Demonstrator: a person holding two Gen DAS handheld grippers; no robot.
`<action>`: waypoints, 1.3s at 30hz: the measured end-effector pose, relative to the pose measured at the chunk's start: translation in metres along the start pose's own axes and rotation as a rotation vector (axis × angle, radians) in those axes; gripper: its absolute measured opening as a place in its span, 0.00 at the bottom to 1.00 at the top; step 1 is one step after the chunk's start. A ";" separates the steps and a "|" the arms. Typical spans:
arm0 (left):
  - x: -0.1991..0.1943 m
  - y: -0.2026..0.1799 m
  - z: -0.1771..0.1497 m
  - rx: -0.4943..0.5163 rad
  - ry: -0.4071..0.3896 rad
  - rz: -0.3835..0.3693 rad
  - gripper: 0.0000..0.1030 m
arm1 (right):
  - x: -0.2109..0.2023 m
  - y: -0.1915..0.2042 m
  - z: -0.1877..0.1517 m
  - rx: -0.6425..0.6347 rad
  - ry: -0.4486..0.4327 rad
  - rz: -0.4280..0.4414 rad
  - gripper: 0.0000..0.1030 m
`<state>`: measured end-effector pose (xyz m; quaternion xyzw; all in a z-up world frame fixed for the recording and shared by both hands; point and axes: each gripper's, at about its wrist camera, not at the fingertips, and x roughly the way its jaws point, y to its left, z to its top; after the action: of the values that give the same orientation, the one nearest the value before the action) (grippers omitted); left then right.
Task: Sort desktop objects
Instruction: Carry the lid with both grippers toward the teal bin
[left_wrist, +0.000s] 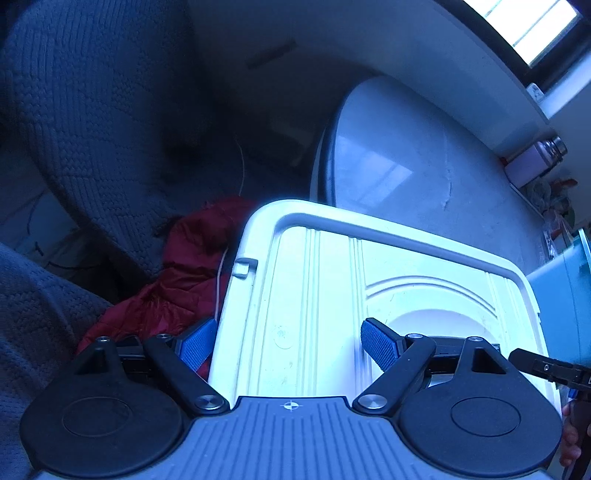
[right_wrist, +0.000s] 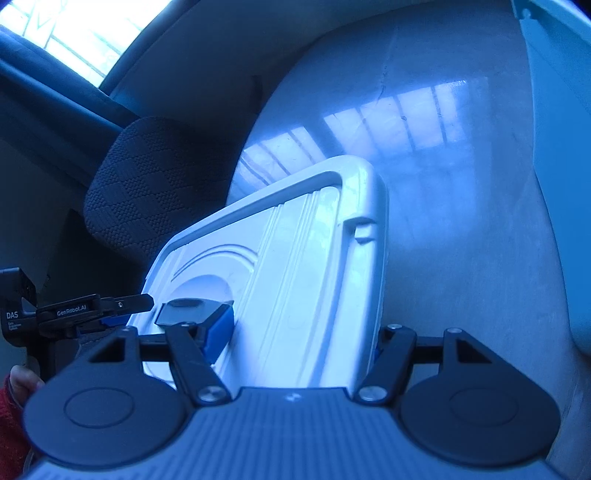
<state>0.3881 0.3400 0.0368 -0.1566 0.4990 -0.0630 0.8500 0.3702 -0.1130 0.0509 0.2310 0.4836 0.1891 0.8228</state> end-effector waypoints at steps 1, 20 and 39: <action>-0.005 -0.003 -0.002 0.013 -0.006 0.007 0.83 | -0.003 0.002 -0.002 0.000 -0.006 0.005 0.66; -0.080 -0.022 -0.068 0.069 -0.055 0.033 0.83 | -0.065 0.015 -0.082 0.006 -0.061 0.032 0.66; -0.151 -0.108 -0.217 0.023 -0.153 0.066 0.83 | -0.162 -0.024 -0.162 -0.090 -0.076 0.079 0.66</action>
<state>0.1309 0.2334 0.0991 -0.1347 0.4366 -0.0286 0.8891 0.1548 -0.1873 0.0831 0.2197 0.4337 0.2340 0.8419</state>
